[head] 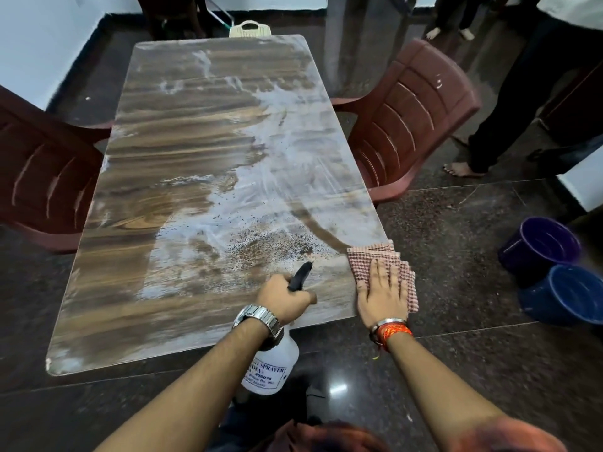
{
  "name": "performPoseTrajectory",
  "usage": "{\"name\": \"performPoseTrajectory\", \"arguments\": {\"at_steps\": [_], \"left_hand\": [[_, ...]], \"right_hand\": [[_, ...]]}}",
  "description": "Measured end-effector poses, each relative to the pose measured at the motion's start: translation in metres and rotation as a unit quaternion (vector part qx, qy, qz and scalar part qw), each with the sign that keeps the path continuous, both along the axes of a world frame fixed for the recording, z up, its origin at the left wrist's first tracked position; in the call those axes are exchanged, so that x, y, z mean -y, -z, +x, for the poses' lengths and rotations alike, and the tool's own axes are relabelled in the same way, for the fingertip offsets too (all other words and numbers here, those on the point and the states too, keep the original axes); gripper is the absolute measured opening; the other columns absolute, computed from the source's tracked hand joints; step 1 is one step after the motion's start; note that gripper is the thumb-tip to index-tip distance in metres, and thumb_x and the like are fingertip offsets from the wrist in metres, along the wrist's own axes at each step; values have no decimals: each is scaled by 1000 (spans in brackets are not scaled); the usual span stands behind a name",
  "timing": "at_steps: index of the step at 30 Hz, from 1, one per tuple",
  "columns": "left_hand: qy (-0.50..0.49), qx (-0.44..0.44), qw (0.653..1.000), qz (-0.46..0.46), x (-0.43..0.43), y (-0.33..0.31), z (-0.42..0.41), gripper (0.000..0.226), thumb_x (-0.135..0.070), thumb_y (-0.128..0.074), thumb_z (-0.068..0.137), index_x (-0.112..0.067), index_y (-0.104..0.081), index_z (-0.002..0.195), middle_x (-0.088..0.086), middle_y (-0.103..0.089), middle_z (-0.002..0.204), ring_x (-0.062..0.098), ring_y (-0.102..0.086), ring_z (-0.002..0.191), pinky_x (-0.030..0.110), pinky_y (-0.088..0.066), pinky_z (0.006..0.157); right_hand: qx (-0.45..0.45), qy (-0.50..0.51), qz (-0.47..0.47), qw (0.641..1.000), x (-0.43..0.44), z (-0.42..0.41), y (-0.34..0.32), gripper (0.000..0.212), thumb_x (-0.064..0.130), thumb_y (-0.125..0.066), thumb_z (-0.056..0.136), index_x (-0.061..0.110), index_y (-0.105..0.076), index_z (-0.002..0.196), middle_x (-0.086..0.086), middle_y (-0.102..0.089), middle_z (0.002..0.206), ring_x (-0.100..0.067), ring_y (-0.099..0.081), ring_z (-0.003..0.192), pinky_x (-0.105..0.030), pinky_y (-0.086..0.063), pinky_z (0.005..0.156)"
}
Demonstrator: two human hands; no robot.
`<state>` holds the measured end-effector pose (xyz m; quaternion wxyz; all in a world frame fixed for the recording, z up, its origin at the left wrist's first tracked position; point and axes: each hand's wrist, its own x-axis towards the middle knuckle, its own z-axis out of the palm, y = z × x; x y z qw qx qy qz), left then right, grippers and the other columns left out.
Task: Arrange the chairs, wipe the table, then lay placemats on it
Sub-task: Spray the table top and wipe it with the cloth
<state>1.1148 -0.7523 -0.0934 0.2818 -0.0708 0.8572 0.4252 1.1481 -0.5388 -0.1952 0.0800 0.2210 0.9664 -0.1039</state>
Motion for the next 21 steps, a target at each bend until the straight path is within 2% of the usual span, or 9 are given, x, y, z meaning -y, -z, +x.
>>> {"name": "performPoseTrajectory", "arguments": {"at_steps": [5,8,11,14,16,17,19,20,21], "left_hand": [[-39,-9,998,-49,5,8,6,17,-15,-62,66,-17,-45,64,0,-44,57,21,-44,53,26,-38,51],[-83,-19,995,-59,31,6,8,17,-19,-65,65,-16,-48,65,1,-50,57,23,-49,54,30,-42,51],[-152,-38,986,-55,63,-2,9,21,-27,-68,69,-10,-58,77,4,-58,61,25,-55,54,38,-51,53],[-216,-75,972,-56,90,-15,7,22,-28,-70,71,-9,-59,77,2,-55,57,24,-51,51,28,-41,52],[-234,-95,965,-69,106,-23,1,27,-35,-63,61,-11,-58,74,3,-57,57,26,-53,53,30,-41,53],[-239,-98,963,-76,112,-26,-3,29,-36,-61,59,-11,-59,75,6,-61,59,29,-57,57,33,-45,55],[-227,-95,964,-96,119,-29,-11,36,-38,-60,59,-10,-61,81,12,-67,68,32,-62,66,36,-49,60],[-211,-91,968,-103,121,-30,-15,38,-39,-60,59,-9,-62,83,12,-68,71,32,-63,68,34,-48,60],[-197,-86,971,-104,122,-31,-20,38,-39,-60,61,-9,-61,84,11,-67,71,31,-63,69,32,-44,58]], "right_hand": [[10,30,-12,999,-7,-21,-1,63,46,-18,95,22,-12,153,4,-7,161,-24,-2,147,-45,1,118],[-8,18,-9,1000,16,-37,-3,69,48,-13,89,21,-12,153,1,-10,161,-26,-3,147,-47,0,117],[8,-78,-7,997,59,-64,-5,72,48,-15,88,21,0,153,-1,0,161,-27,2,147,-49,3,117],[6,-235,-26,972,141,-75,-18,70,46,-24,91,23,0,153,-1,4,160,-31,5,147,-52,6,117],[19,-384,-24,923,214,-59,-15,66,46,-29,95,24,-7,153,5,-7,160,-30,9,146,-49,9,116],[34,-420,6,907,243,-47,-13,66,51,-30,95,24,-11,152,17,-25,154,-30,8,146,-43,11,117],[29,-369,73,926,275,-34,-23,84,73,-46,78,21,-33,143,49,-54,99,-35,-15,140,-27,2,116],[3,-458,41,888,280,-31,-19,83,74,-65,60,26,-56,128,42,-61,85,-29,-32,130,-27,-11,114],[0,-509,14,860,279,-25,-4,73,68,-75,50,31,-68,113,31,-67,94,-22,-40,124,-31,-16,112]]}}
